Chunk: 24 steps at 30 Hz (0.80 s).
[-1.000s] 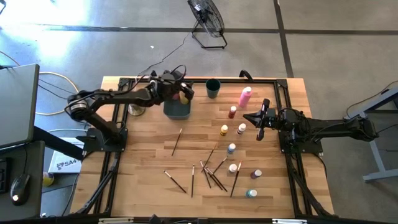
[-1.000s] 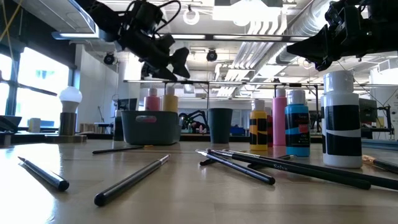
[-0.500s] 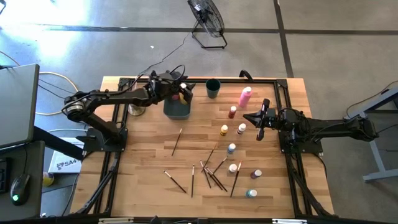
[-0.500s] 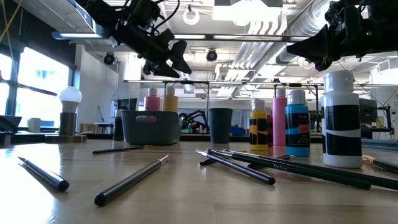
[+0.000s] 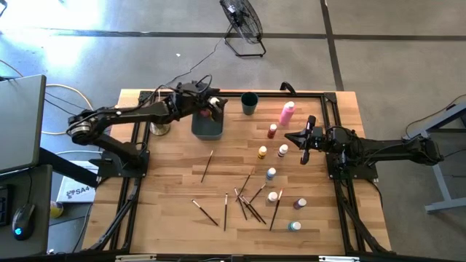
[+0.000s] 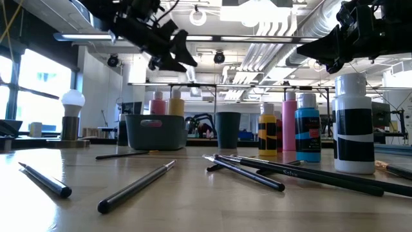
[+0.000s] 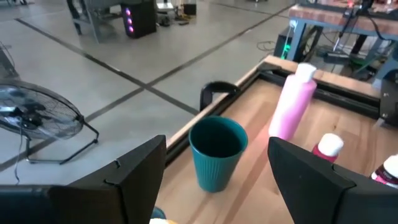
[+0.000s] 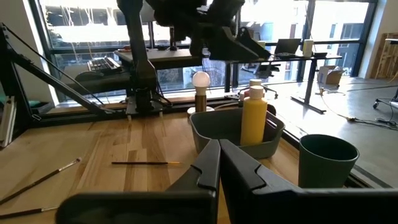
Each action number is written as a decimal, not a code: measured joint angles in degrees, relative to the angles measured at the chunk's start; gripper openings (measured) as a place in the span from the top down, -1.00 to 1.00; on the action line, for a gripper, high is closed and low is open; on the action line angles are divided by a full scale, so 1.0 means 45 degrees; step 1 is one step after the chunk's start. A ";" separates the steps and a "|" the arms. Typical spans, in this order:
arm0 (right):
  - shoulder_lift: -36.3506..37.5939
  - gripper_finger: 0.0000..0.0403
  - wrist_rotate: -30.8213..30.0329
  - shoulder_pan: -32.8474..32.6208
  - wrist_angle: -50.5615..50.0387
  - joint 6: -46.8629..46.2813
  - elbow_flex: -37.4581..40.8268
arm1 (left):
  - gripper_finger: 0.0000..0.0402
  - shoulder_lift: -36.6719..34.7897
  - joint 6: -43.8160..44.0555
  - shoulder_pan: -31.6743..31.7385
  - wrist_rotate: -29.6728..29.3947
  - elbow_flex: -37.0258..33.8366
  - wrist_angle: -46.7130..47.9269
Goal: Pick & Place Paint Supplies
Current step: Put the gold paint brush into the green cup
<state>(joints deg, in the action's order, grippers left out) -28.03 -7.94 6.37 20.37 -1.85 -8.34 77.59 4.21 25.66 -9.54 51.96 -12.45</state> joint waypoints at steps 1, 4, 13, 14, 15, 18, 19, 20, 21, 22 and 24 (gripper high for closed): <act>0.0000 0.99 0.0000 0.0000 -0.0003 0.0003 0.0001 | -0.39 -0.0229 -0.0011 -0.0106 -0.0045 0.0000 0.0318; 0.0000 0.99 -0.0003 0.0000 -0.0001 0.0015 0.0001 | -0.39 -0.0930 -0.0337 -0.0514 -0.0634 -0.0002 0.1278; 0.0000 0.99 -0.1547 0.0000 0.0004 0.0034 0.0001 | -0.37 -0.1734 -0.2131 -0.3056 -0.4732 0.0000 0.2192; 0.0000 0.99 -0.1720 0.0000 0.0004 0.0029 0.0001 | -0.34 -0.1737 -0.2310 -0.3317 -0.4898 0.0000 0.2174; 0.0000 0.99 -0.1864 0.0000 0.0004 0.0002 0.0001 | -0.31 -0.1737 -0.2466 -0.3549 -0.5001 0.0000 0.2177; 0.0000 0.99 -0.1925 0.0000 0.0001 0.0000 0.0001 | -0.15 -0.1737 -0.2632 -0.3993 -0.5009 0.0000 0.2373; 0.0000 0.99 -0.1919 0.0000 -0.0001 0.0000 0.0001 | -0.08 -0.1737 -0.2642 -0.4085 -0.5012 0.0000 0.2487; 0.0000 0.99 -0.1923 0.0000 -0.0001 0.0000 0.0001 | -0.01 -0.1737 -0.2645 -0.4146 -0.5009 0.0000 0.2618; 0.0000 0.99 -0.1923 0.0000 -0.0001 0.0000 0.0001 | 0.06 -0.1737 -0.2621 -0.4152 -0.4966 0.0000 0.2789; 0.0000 0.99 -0.1923 0.0000 -0.0001 -0.0005 0.0001 | 0.13 -0.1737 -0.2575 -0.4136 -0.4885 0.0000 0.2979; 0.0000 0.99 -0.1923 0.0000 -0.0001 -0.0009 0.0001 | 0.26 -0.1737 -0.2489 -0.4124 -0.4552 0.0000 0.3341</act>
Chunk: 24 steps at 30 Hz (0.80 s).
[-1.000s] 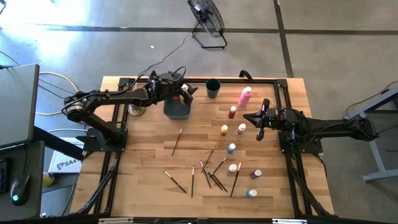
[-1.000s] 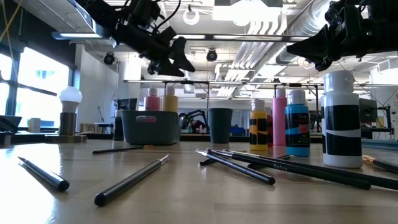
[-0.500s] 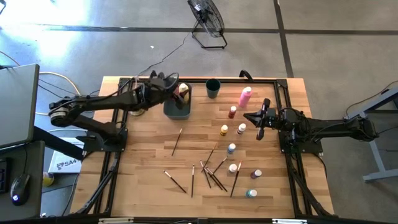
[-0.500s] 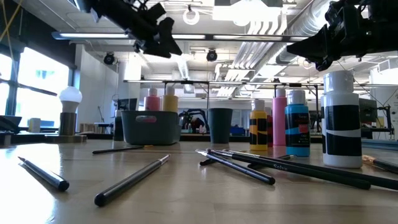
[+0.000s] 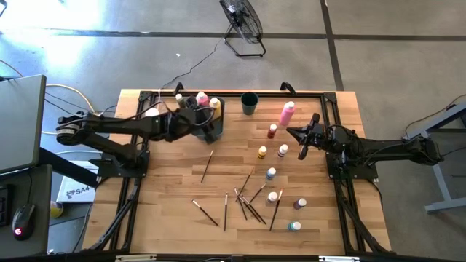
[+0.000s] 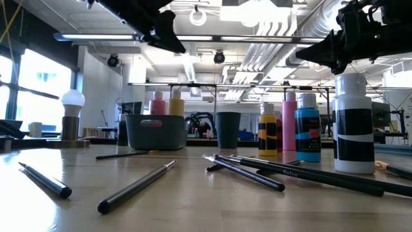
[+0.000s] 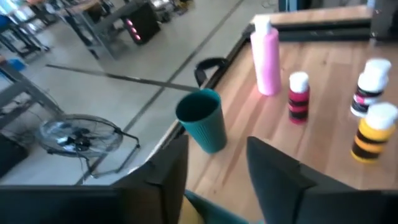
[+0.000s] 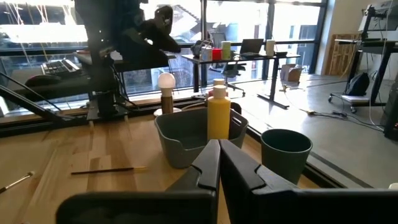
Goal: Pick & Place Paint Supplies
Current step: Put the gold paint brush into the green cup
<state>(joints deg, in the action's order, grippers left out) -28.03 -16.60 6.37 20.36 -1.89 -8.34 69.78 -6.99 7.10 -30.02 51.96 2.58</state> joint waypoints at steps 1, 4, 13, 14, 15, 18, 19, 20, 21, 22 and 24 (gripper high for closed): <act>0.0000 0.99 0.0000 0.0000 0.0000 -0.0001 0.0000 | 0.32 0.0000 0.0061 0.0004 0.0098 0.0000 0.0177; 0.0000 0.99 0.0000 0.0000 0.0000 -0.0001 0.0000 | 0.49 0.0000 0.0267 0.0004 -0.0051 -0.0013 0.0457; 0.0000 0.99 -0.0173 0.0000 -0.0003 -0.0290 0.0000 | 0.85 0.0000 0.0180 0.0012 -0.0249 -0.0015 0.0656; 0.0000 0.99 -0.0376 0.0000 -0.0005 -0.0332 0.0000 | 0.88 0.0000 0.0209 0.0014 -0.0230 -0.0015 0.0699; 0.0000 0.99 -0.0592 0.0000 -0.0005 -0.0336 0.0000 | 0.91 0.0000 0.0226 0.0014 -0.0213 -0.0047 0.0700; 0.0000 0.99 -0.0917 0.0000 -0.0008 -0.0341 0.0000 | 0.98 -0.0018 0.0235 0.0014 -0.0203 -0.0554 0.0109; 0.0000 0.99 -0.0971 0.0000 -0.0008 -0.0341 0.0000 | 0.99 -0.0058 0.0235 0.0014 -0.0189 -0.0841 -0.0188; 0.0000 0.99 -0.0986 0.0000 -0.0007 -0.0341 0.0000 | 0.99 -0.0103 0.0235 0.0014 -0.0189 -0.1142 -0.0523; 0.0000 0.99 -0.0986 0.0000 -0.0007 -0.0341 0.0000 | 0.98 -0.0141 0.0230 0.0014 -0.0179 -0.1412 -0.0919; 0.0000 0.99 -0.0981 0.0000 -0.0010 -0.0341 0.0000 | 0.98 -0.0163 0.0194 0.0014 -0.0119 -0.1682 -0.1398; 0.0000 0.99 -0.0991 0.0000 -0.0006 -0.0341 0.0000 | 0.98 -0.0185 -0.0096 0.0019 0.0310 -0.2126 -0.2184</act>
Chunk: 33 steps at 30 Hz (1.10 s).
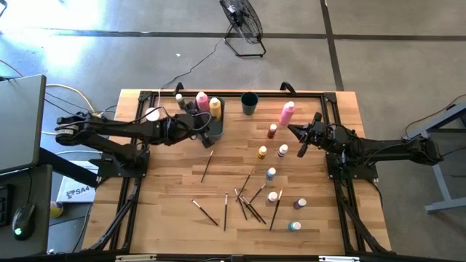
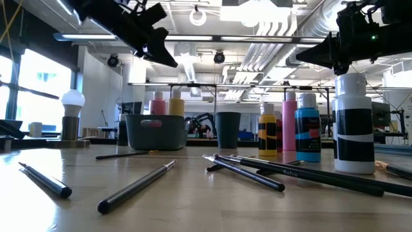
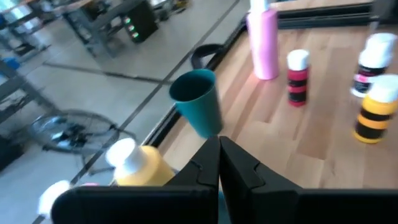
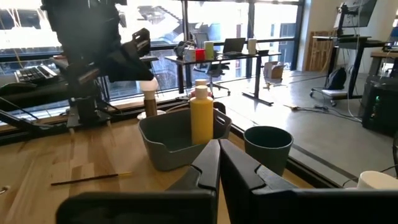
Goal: Pick & Place Paint Supplies
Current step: Put the gold paint brush into the green cup
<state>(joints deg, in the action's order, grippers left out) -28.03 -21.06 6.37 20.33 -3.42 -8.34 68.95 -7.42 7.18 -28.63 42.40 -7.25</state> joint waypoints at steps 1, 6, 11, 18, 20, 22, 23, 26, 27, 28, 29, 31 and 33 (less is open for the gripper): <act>0.0000 0.99 0.0000 0.0000 0.0001 0.0000 0.0000 | 0.98 0.0000 -0.0090 0.0000 0.0247 -0.0128 -0.0247; 0.0000 0.99 -0.0244 0.0000 0.0001 -0.0027 0.0000 | 0.98 0.0000 -0.0164 -0.0015 0.0614 -0.0235 -0.0594; 0.0000 0.99 -0.2418 0.0000 -0.0131 -0.0668 0.0000 | 0.98 0.0000 0.0032 -0.0015 0.0854 -0.0235 -0.0587; -0.0001 0.99 -0.3006 0.0000 -0.0869 -0.0888 0.0000 | 0.98 -0.1226 -0.1119 0.0204 0.0840 -0.0240 -0.0029; 0.0000 0.99 -0.3002 0.0000 -0.0868 -0.0879 0.0000 | 0.98 -0.1948 -0.0932 0.0628 0.1163 -0.0240 0.0653; 0.0000 0.99 -0.3002 0.0000 -0.0864 -0.0835 0.0000 | 0.98 -0.2536 -0.0545 0.1198 0.2135 -0.0296 0.0987; -0.0002 0.99 -0.3006 0.0000 -0.0861 -0.0713 0.0000 | 0.98 -0.2851 -0.0361 0.1518 0.2758 -0.0496 0.1064; 0.0000 0.99 -0.3002 0.0000 -0.0864 -0.0554 0.0000 | 0.98 -0.3535 -0.0080 0.2358 0.4552 -0.1293 0.0877; -0.0007 0.99 -0.3007 0.0000 -0.0864 -0.0562 0.0000 | 0.98 -0.3689 0.0110 0.2571 0.4945 -0.1598 0.0799; -0.0010 0.99 -0.3003 0.0000 -0.0864 -0.0568 0.0000 | 0.98 -0.3798 0.0386 0.2765 0.5129 -0.1873 0.0730; -0.0010 0.99 -0.2997 0.0000 -0.0859 -0.0568 0.0000 | 0.98 -0.3891 0.0589 0.2924 0.5252 -0.2135 0.0665; -0.0010 0.99 -0.3007 0.0000 -0.0860 -0.0604 0.0000 | 0.98 -0.3990 0.0830 0.3132 0.5412 -0.2645 0.0411; -0.0010 0.99 -0.3002 0.0000 -0.0854 -0.0641 0.0000 | 0.98 -0.3988 0.0849 0.3191 0.5768 -0.3036 -0.0121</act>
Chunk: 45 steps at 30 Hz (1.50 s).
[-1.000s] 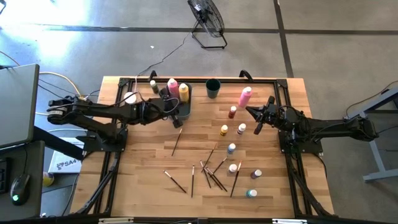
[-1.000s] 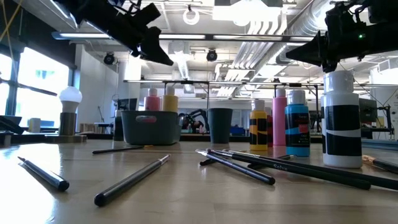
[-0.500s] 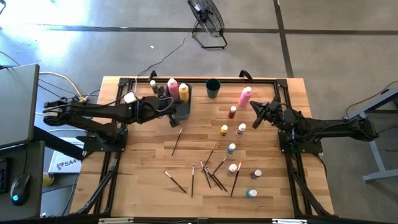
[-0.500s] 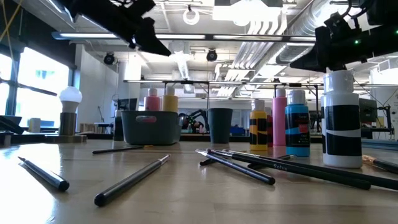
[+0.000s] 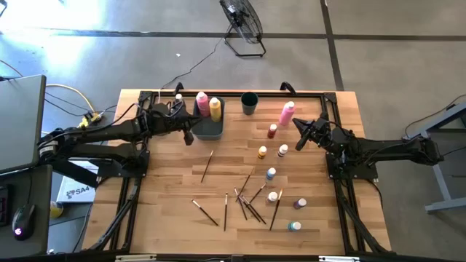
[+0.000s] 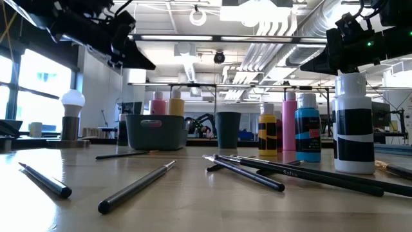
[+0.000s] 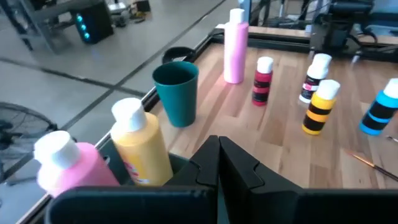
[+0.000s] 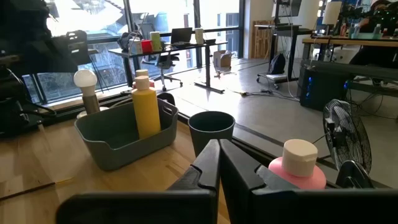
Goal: Pick & Place Paint Supplies
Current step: Put the gold paint brush into the green cup
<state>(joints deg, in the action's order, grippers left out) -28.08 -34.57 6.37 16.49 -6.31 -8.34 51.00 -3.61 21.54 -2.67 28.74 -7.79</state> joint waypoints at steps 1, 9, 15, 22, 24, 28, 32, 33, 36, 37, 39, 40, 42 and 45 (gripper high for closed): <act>0.0000 0.99 0.0000 0.0000 0.0000 -0.0010 0.0000 | 0.98 0.0000 -0.0003 -0.0034 0.0231 -0.0193 -0.0302; 0.0000 0.99 0.0916 0.0000 0.0000 -0.0024 0.0000 | 0.98 0.0000 -0.0488 -0.0039 0.1606 -0.0944 -0.1225; 0.0000 0.99 0.1766 0.0000 0.0000 -0.0024 0.0000 | 0.98 0.0057 -0.0350 -0.0039 0.2958 -0.1171 -0.1258; 0.0000 0.99 0.1768 0.0000 0.0000 -0.0009 0.0000 | 0.98 0.0058 -0.0110 -0.0039 0.3044 -0.1182 -0.1234; 0.0000 0.99 0.1768 0.0000 0.0000 -0.0005 0.0000 | 0.98 0.0058 -0.0110 -0.0039 0.3040 -0.1182 -0.1234; 0.0000 0.99 0.1768 0.0000 0.0000 0.0019 0.0000 | 0.98 0.0058 -0.0114 -0.0039 0.3032 -0.1179 -0.1236; 0.0000 0.99 0.1768 0.0000 0.0000 0.0019 0.0000 | 0.98 0.0058 -0.0120 -0.0039 0.2996 -0.1182 -0.1228; 0.0000 0.99 0.1768 0.0000 0.0000 0.0019 0.0000 | 0.98 0.0058 -0.0124 -0.0039 0.2996 -0.1182 -0.1206; 0.0000 0.99 0.1763 0.0000 0.0000 0.0019 0.0000 | 0.98 0.0058 -0.0124 -0.0039 0.2996 -0.1182 -0.1188; 0.0000 0.99 0.1763 0.0000 0.0000 0.0024 0.0000 | 0.98 0.0058 -0.0124 -0.0039 0.3001 -0.1182 -0.1190; 0.0001 0.99 0.1763 0.0000 0.0000 0.0024 0.0000 | 0.98 0.0058 -0.0096 -0.0039 0.3001 -0.1181 -0.1201; 0.0000 0.99 0.1763 0.0000 0.0000 0.0025 0.0000 | 0.98 0.0058 -0.0096 -0.0039 0.3001 -0.1182 -0.1251; 0.0005 0.99 0.1763 0.0000 0.0000 0.0092 0.0000 | 0.98 0.0058 -0.0095 -0.0039 0.3006 -0.1177 -0.1363; 0.0000 0.99 0.1763 0.0000 0.0000 0.0116 0.0000 | 0.98 0.0058 -0.0095 -0.0039 0.3069 -0.1177 -0.1360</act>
<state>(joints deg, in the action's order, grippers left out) -28.08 -26.63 6.37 16.49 -5.78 -8.34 51.27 -4.03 21.37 11.14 23.44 -13.91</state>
